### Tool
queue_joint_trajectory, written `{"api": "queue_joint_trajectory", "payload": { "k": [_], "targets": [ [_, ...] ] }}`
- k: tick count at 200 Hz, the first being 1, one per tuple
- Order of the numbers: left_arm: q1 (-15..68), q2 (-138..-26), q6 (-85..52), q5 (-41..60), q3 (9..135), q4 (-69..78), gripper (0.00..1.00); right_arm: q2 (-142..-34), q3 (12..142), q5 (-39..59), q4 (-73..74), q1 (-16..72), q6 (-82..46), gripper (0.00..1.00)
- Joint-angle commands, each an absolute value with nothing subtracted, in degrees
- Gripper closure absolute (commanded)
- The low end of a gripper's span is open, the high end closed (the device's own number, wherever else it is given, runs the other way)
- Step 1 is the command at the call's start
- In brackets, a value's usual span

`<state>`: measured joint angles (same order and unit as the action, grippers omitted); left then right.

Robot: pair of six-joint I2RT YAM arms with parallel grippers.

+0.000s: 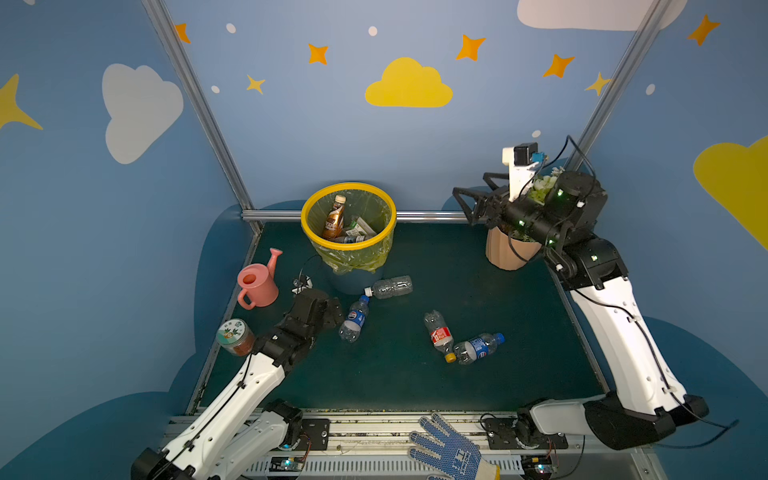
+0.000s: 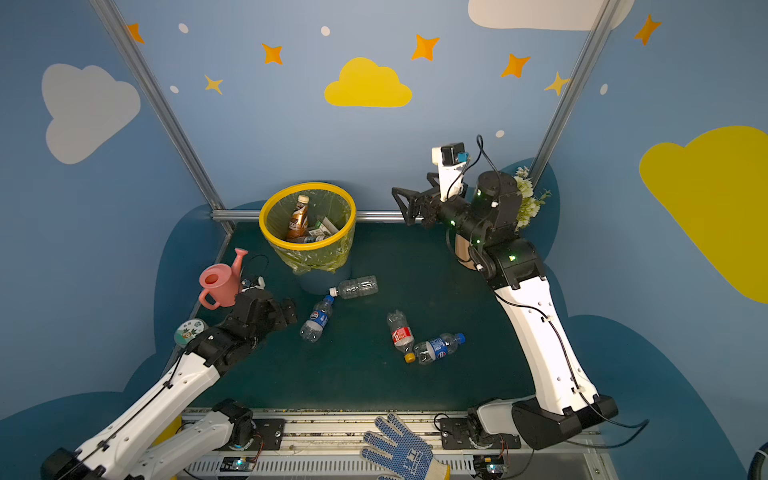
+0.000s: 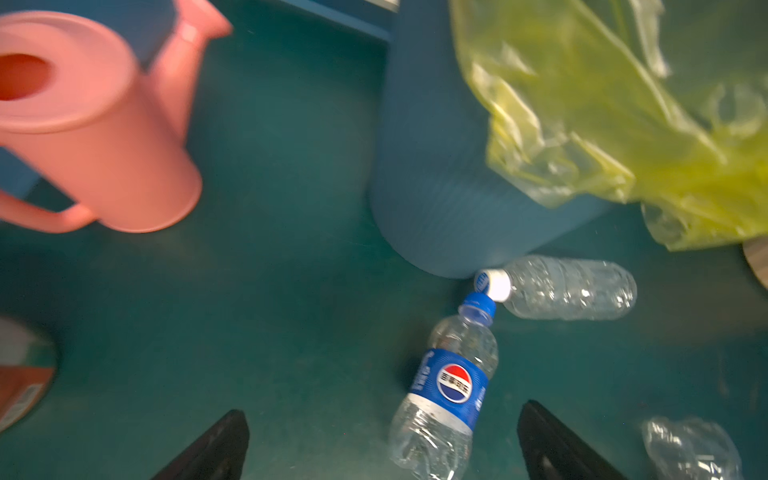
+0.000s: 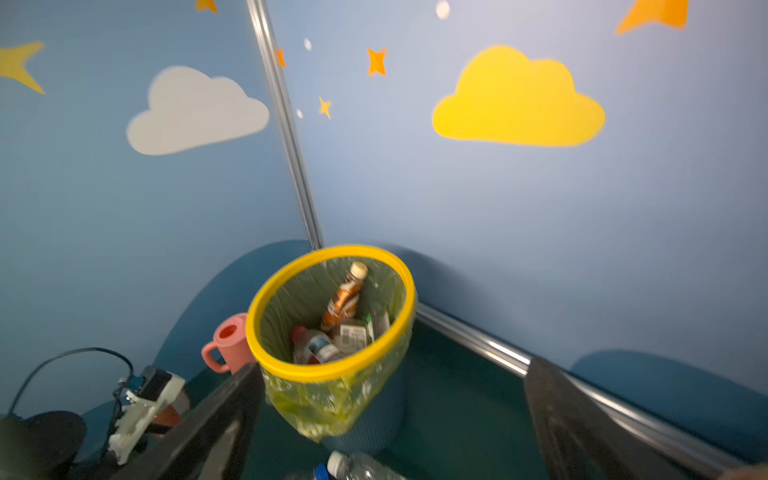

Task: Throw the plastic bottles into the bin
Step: 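Release the red-cap bottle into the bin and draw the right gripper back, then grasp the blue-cap Pepsi bottle with the left gripper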

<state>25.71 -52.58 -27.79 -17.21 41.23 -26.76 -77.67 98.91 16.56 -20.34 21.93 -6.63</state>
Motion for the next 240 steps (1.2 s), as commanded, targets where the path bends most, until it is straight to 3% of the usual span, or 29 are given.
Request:
{"api": "queue_joint_trajectory", "payload": {
  "k": [1, 66, 138, 188, 240],
  "targets": [
    [27.71, -56.5, -26.46, -15.69, 42.12, -23.67, 0.0, -78.51, 86.52, 14.59, -19.79, 17.56, -10.99, 0.03],
    [29.92, -71.45, -23.21, -9.16, 45.98, -21.63, 0.0, -70.44, 64.91, 16.58, -16.09, 7.84, -20.47, 0.03],
    [30.43, -84.93, -22.45, -9.14, 51.86, -25.1, 0.03, -70.82, 62.48, 19.76, -15.82, 5.61, -23.63, 0.03],
    [30.63, -92.91, -19.91, -7.5, 55.28, -27.17, 0.11, -71.2, 62.06, 20.39, -16.48, 5.36, -24.3, 0.03],
    [31.65, -96.02, -18.61, -6.2, 54.77, -27.92, 0.34, -71.38, 60.7, 20.74, -14.22, 5.05, -26.29, 0.03]
  ]
}}
